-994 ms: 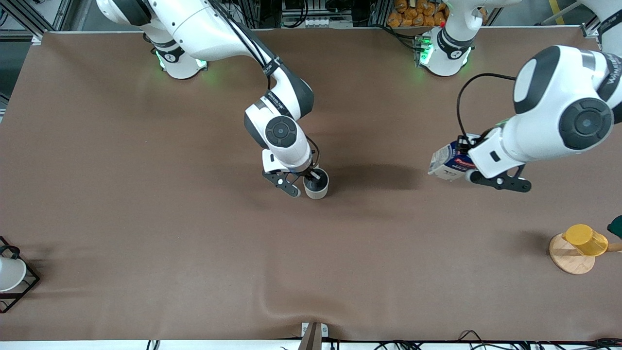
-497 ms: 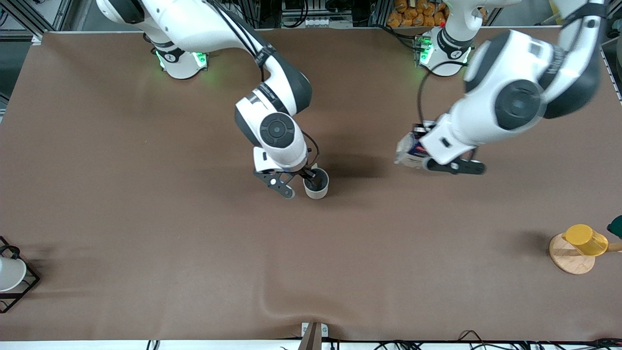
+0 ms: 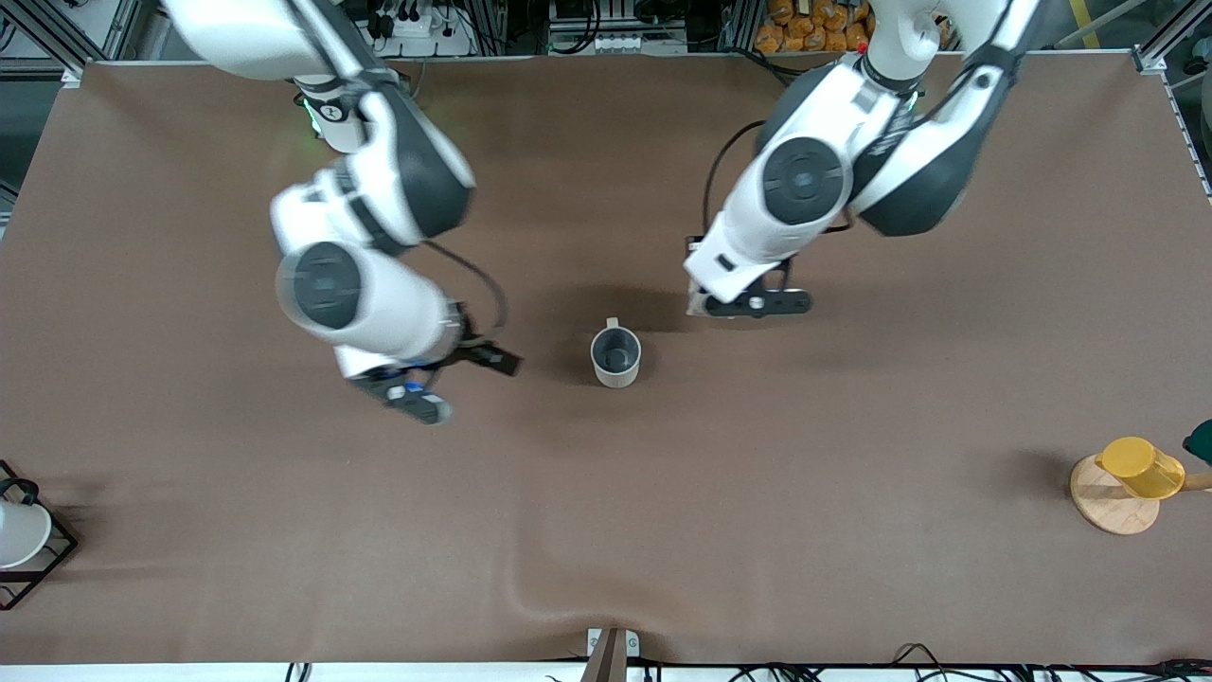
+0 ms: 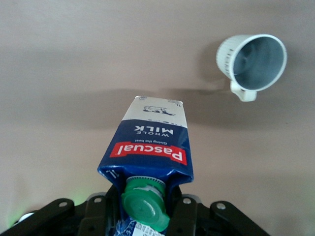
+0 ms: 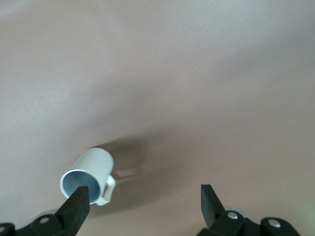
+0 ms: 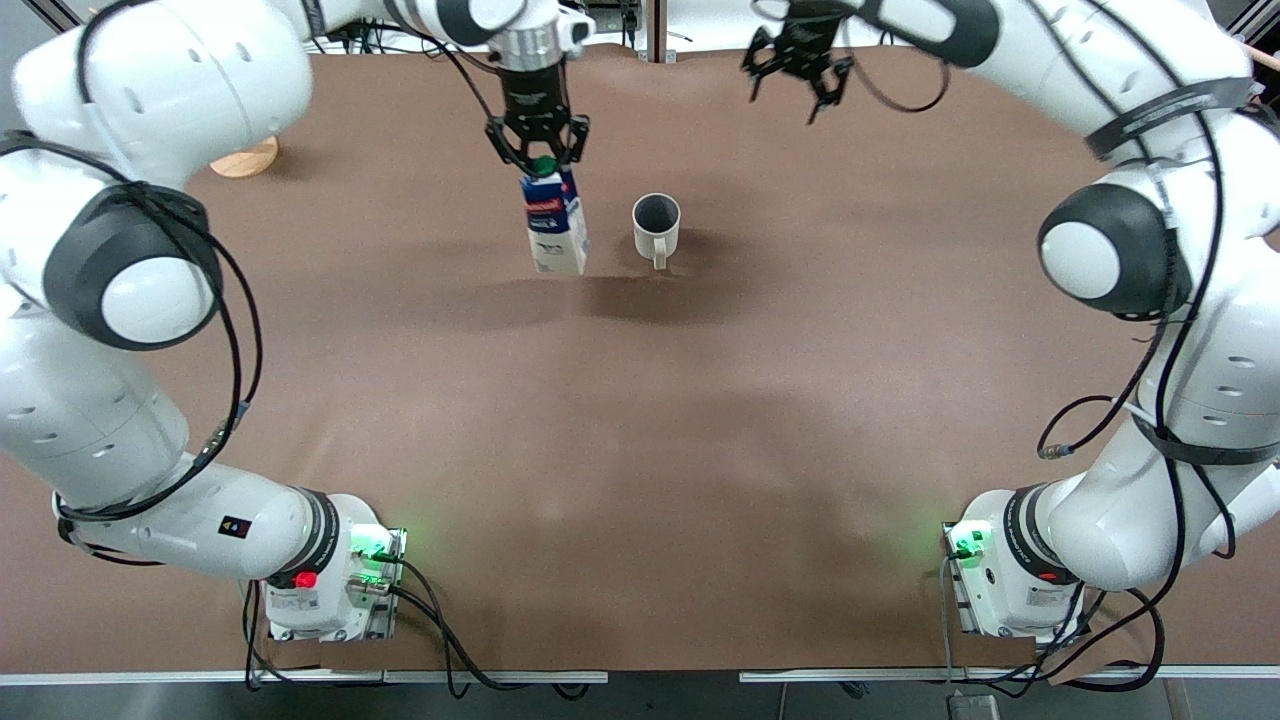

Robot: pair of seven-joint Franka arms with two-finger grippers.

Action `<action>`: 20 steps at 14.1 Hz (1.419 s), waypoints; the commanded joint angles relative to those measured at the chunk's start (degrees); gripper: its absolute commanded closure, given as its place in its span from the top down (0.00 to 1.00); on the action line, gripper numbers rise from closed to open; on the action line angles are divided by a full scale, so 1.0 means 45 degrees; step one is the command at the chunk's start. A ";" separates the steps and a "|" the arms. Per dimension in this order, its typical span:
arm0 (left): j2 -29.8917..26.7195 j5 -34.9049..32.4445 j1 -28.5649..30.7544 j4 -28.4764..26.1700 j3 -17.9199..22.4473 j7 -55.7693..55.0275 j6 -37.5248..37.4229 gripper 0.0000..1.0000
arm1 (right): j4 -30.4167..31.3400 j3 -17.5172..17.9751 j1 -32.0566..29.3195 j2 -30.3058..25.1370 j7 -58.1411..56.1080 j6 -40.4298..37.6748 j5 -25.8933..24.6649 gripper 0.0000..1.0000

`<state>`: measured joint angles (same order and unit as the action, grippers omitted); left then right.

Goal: Place milk next to cup
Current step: 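Release the mug with the right gripper while the left gripper carries the carton, then lower the milk carton beside the mug with the left gripper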

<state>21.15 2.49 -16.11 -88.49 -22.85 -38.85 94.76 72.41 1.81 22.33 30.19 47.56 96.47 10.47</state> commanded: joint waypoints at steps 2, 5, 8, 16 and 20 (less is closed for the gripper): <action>0.1430 0.0073 -0.1044 0.1578 0.0136 -0.0293 0.0191 0.13 | 0.0316 0.0203 -0.1638 -0.0634 -0.2398 -0.0694 0.0214 1.00; 0.1900 0.0033 -0.1846 0.1580 0.0215 -0.0856 0.1030 0.13 | 0.0355 0.0203 -0.3200 -0.0946 -0.4704 -0.1298 0.0233 1.00; 0.2408 -0.0375 -0.2316 0.1580 0.0215 -0.1541 0.1500 0.13 | 0.0355 0.0183 -0.4004 -0.1512 -0.6346 -0.2021 0.0078 1.00; 0.3210 -0.1099 -0.2591 0.1580 0.0235 -0.1895 0.2652 0.13 | 0.0355 0.0203 -0.5819 -0.2002 -1.0760 -0.2199 -0.1076 1.00; 0.3424 -0.1099 -0.2610 0.1619 0.0235 -0.1895 0.3004 0.22 | 0.0628 0.0223 -0.6389 -0.2059 -1.2873 -0.1849 -0.1075 1.00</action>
<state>35.06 -1.01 -26.97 -82.81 -22.21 -46.01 107.40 73.38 1.64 -6.06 22.38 -7.72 87.07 6.10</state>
